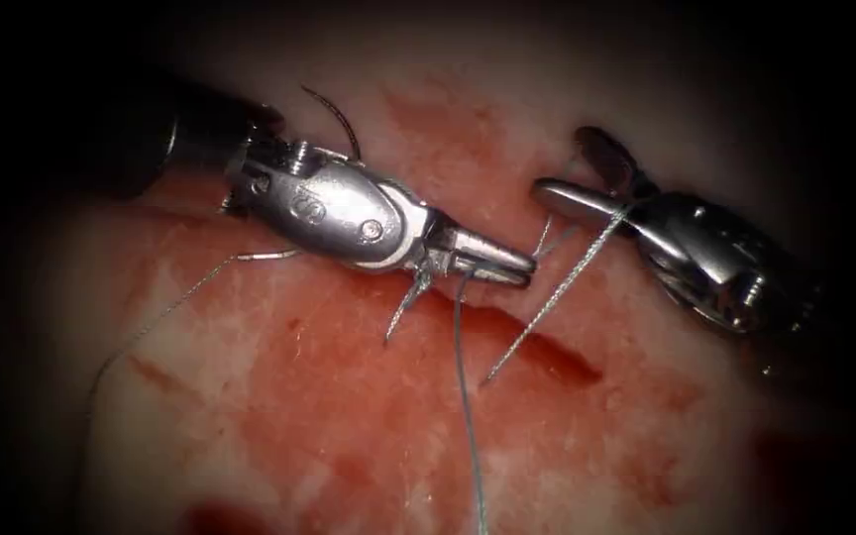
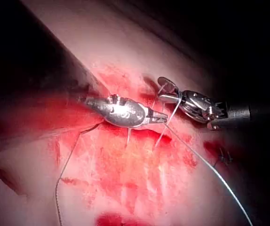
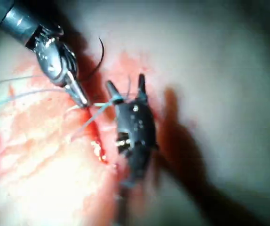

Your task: Wound Closure

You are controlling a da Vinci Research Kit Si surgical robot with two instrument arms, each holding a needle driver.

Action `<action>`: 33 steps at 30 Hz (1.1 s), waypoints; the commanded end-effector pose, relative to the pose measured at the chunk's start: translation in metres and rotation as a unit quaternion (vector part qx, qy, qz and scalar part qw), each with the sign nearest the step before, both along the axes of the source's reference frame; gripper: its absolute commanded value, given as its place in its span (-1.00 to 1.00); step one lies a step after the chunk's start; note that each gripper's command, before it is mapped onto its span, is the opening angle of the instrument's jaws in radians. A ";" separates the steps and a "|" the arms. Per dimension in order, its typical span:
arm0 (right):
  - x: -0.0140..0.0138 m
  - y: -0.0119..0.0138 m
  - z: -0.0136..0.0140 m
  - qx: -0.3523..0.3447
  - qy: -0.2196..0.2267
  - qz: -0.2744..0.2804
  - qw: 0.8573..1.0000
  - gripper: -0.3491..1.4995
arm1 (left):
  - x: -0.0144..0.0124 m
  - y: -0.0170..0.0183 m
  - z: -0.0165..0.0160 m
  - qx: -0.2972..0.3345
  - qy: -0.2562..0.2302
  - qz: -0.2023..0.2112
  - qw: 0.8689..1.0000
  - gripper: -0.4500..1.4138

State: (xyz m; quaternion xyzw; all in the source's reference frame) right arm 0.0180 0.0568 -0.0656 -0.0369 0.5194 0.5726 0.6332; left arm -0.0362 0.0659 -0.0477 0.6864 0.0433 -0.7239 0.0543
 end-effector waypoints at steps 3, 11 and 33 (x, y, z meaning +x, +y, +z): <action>0.0009 -0.0003 0.0018 0.008 -0.012 -0.009 1.000 0.40 | -0.0004 -0.0005 0.0005 0.000 0.000 -0.001 1.000 -0.89; 0.0003 -0.0007 0.0024 0.010 -0.019 -0.011 1.000 0.27 | -0.0004 -0.0007 0.0006 0.003 0.003 -0.002 1.000 -0.89; 0.0013 -0.0028 0.0010 0.024 0.009 -0.072 0.997 -1.00 | 0.0003 -0.0011 0.0007 0.042 0.013 -0.006 0.999 -0.89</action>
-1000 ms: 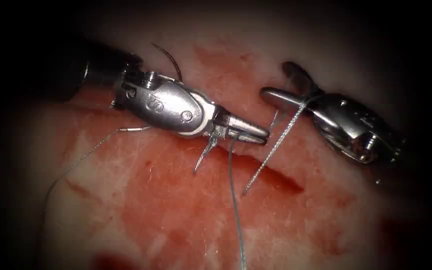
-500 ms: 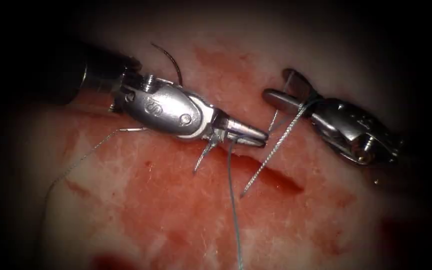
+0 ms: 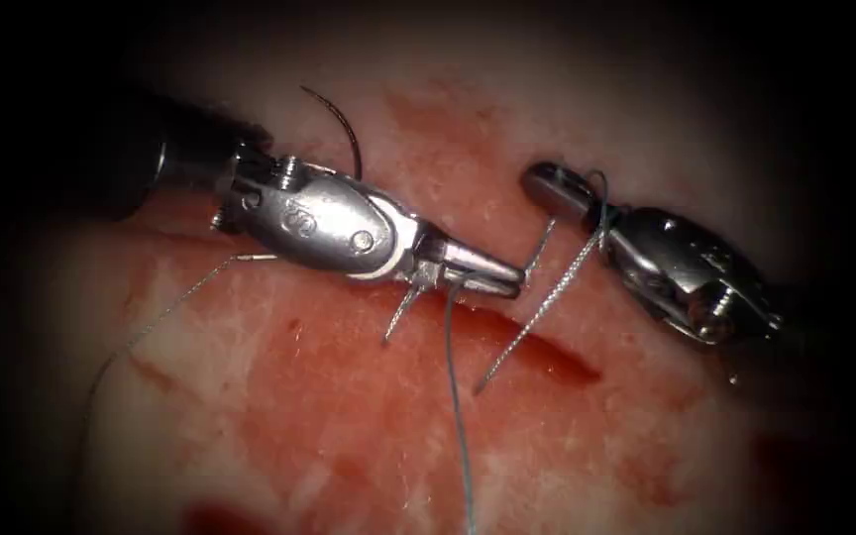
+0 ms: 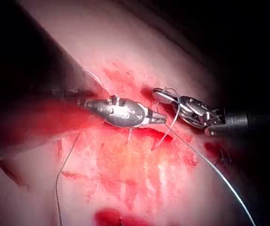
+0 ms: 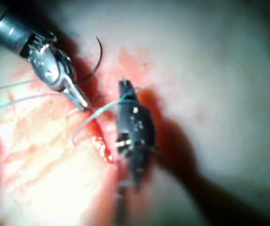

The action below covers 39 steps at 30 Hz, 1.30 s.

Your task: Wound Closure

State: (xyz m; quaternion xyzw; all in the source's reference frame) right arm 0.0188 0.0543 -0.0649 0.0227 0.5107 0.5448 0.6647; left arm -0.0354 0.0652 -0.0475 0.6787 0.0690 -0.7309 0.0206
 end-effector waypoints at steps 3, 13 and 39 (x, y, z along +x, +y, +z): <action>0.0006 -0.0005 0.0000 -0.032 -0.008 -0.027 0.999 -1.00 | 0.0000 -0.0001 0.0003 0.047 0.012 -0.012 0.999 -0.89; 0.0016 -0.0020 -0.0034 -0.074 -0.048 -0.026 0.996 -1.00 | 0.0031 0.0023 -0.0007 0.190 0.054 -0.085 0.977 -0.89; 0.0053 -0.0088 -0.0086 -0.082 -0.095 -0.015 0.992 -1.00 | 0.0029 0.0085 0.0032 0.154 0.162 -0.329 0.917 -0.89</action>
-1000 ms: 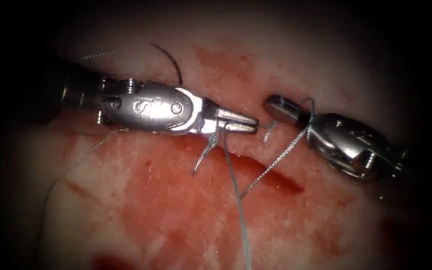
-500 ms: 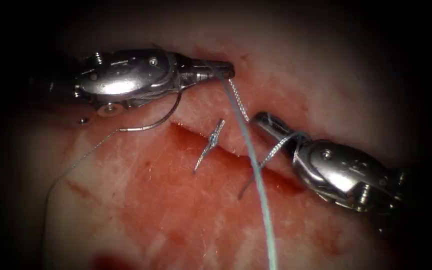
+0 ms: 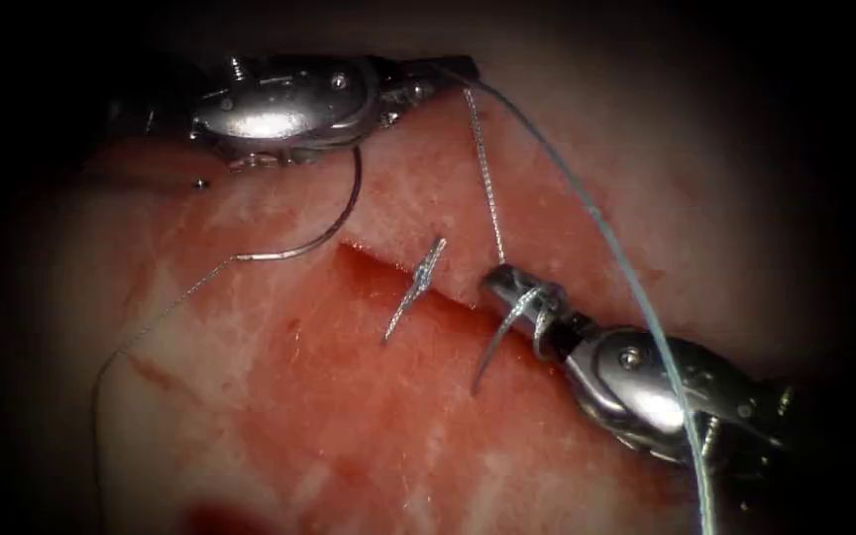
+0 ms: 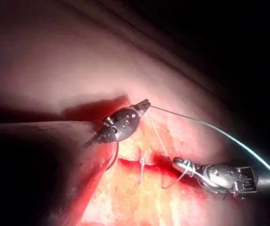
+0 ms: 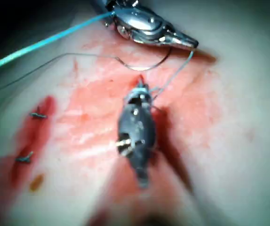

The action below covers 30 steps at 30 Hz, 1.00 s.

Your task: Wound Closure

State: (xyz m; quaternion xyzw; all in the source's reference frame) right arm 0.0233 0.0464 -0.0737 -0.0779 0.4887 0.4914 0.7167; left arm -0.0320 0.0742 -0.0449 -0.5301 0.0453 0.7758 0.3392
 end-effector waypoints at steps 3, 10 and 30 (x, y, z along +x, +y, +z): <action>0.0012 -0.0025 -0.0003 0.008 -0.012 -0.001 1.000 -1.00 | -0.0010 0.0014 0.0010 -0.011 0.008 0.006 1.000 -0.89; 0.0022 -0.0073 0.0010 0.016 -0.051 -0.015 0.998 -1.00 | -0.0039 0.0055 0.0021 -0.058 0.028 0.035 0.997 -0.89; 0.0029 -0.0109 -0.0018 0.017 -0.046 -0.037 0.998 -1.00 | -0.0075 0.0146 0.0000 -0.147 0.060 0.093 0.983 -0.89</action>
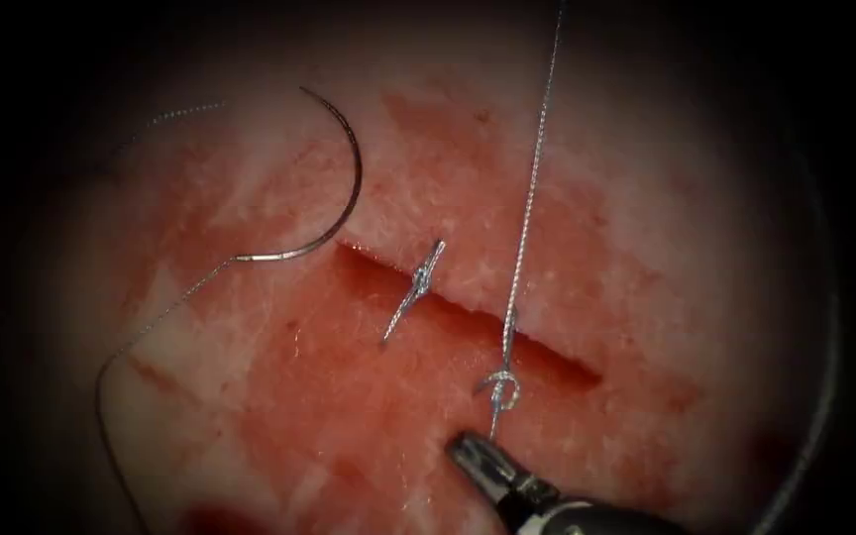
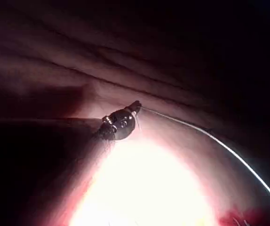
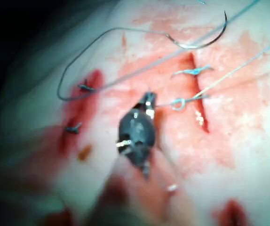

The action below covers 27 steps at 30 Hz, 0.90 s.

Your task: Wound Closure

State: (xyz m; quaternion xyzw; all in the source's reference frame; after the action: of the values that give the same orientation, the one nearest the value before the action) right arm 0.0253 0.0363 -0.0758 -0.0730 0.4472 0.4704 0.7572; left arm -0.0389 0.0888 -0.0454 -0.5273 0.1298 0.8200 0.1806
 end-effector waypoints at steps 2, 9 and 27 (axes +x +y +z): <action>0.0013 -0.0010 0.0005 0.002 0.005 -0.008 1.000 -1.00 | -0.0006 0.0005 0.0003 -0.003 -0.001 0.002 1.000 -0.89; 0.0028 -0.0023 0.0018 0.008 0.007 -0.032 0.999 -1.00 | -0.0022 0.0018 0.0005 -0.032 0.018 0.004 0.999 -0.89; 0.0025 -0.0065 0.0023 0.018 0.004 -0.074 0.997 -1.00 | -0.0075 0.0068 0.0014 -0.083 0.046 0.020 0.995 -0.89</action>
State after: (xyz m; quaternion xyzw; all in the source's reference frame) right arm 0.0274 0.0302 -0.0738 -0.0259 0.4465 0.4208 0.7892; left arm -0.0461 0.0956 -0.0443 -0.5027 0.1958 0.8344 0.1127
